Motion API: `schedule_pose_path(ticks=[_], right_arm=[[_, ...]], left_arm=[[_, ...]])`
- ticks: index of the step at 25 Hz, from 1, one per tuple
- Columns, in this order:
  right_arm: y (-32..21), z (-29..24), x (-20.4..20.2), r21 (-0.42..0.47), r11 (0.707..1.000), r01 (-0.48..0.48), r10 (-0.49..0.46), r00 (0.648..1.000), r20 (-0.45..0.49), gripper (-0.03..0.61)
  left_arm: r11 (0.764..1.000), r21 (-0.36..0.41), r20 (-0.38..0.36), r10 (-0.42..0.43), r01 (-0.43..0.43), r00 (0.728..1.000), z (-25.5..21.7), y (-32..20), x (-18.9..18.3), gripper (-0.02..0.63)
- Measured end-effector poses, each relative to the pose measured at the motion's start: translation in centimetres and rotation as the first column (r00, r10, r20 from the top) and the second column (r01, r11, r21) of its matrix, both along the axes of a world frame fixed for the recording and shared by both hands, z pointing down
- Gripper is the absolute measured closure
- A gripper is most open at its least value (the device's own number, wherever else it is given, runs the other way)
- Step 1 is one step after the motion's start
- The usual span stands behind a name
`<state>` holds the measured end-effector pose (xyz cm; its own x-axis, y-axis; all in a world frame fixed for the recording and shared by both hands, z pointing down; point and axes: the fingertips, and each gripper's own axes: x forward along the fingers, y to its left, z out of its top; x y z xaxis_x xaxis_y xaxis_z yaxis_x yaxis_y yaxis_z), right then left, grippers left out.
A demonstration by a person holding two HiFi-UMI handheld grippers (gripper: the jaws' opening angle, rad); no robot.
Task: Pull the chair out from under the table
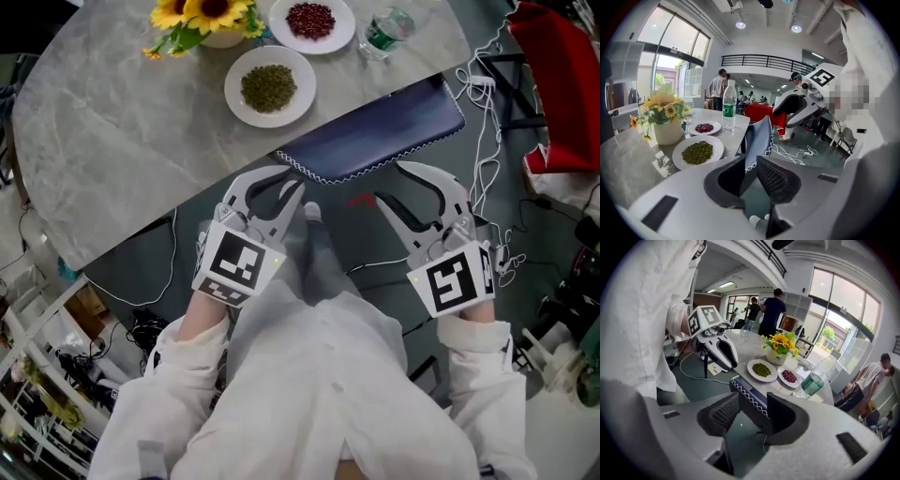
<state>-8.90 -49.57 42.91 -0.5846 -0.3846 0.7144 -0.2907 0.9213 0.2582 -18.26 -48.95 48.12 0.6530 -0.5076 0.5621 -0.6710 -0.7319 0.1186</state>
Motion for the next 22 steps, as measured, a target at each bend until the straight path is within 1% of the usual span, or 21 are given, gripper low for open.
schedule_pose_path(ticks=[2, 5, 8, 10, 13, 17, 19, 22], right_arm=[[-0.1, 0.5, 0.1, 0.012, 0.999, 0.043, -0.042, 0.998, -0.055, 0.412], [-0.4, 1.3, 0.2, 0.027, 0.995, 0.093, -0.089, 0.988, -0.127, 0.38], [-0.9, 2.2, 0.3, 0.042, 0.99, 0.138, -0.126, 0.971, -0.203, 0.343], [-1.2, 2.8, 0.4, 0.054, 0.985, 0.162, -0.144, 0.959, -0.243, 0.33], [-1.9, 3.6, 0.6, 0.066, 0.978, 0.195, -0.167, 0.939, -0.3, 0.319], [-2.6, 4.6, 0.8, 0.061, 0.974, 0.219, -0.184, 0.916, -0.357, 0.314], [-2.8, 5.1, 1.0, 0.056, 0.973, 0.223, -0.185, 0.906, -0.381, 0.311], [-3.0, 5.8, 1.2, 0.05, 0.967, 0.25, -0.205, 0.88, -0.428, 0.308]], left_arm=[[1.0, -0.008, 0.018, 0.031, -0.031, 0.999, 0.3, 0.2, 0.2, 0.51], [0.998, -0.007, 0.051, 0.06, -0.06, 0.997, 0.9, 0.4, 0.5, 0.465], [0.997, -0.004, 0.105, 0.072, -0.072, 0.992, 2.0, 0.5, 0.5, 0.396], [0.995, 0.003, 0.154, 0.096, -0.098, 0.983, 2.7, 0.6, 0.7, 0.362], [0.989, 0.027, 0.23, 0.134, -0.144, 0.964, 3.7, 0.5, 0.8, 0.333], [0.976, 0.044, 0.306, 0.189, -0.213, 0.933, 4.9, 0.2, 1.1, 0.312], [0.97, 0.046, 0.334, 0.212, -0.24, 0.918, 5.4, 0.1, 1.4, 0.293], [0.965, 0.051, 0.359, 0.223, -0.257, 0.907, 5.8, -0.3, 1.6, 0.281]])
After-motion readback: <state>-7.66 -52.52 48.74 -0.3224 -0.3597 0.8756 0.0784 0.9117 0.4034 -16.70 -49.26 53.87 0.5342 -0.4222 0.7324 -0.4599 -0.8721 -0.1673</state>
